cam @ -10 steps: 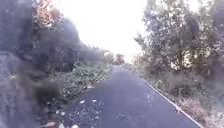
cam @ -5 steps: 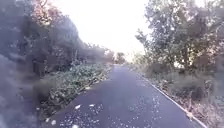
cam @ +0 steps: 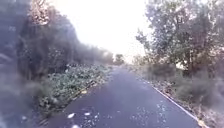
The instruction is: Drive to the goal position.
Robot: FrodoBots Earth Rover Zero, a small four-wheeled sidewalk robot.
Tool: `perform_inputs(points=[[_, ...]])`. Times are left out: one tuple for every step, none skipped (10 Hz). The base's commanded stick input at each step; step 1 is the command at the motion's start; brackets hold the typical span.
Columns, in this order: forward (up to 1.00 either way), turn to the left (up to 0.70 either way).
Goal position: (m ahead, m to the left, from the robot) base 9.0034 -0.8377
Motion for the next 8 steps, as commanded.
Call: perform_inputs(points=[[0.45,-0.27],[0.45,-0.27],[0.45,-0.27],[0.45,-0.27],[0.45,-0.27],[0.45,0.0],[0.45,0.0],[0.45,0.0]])
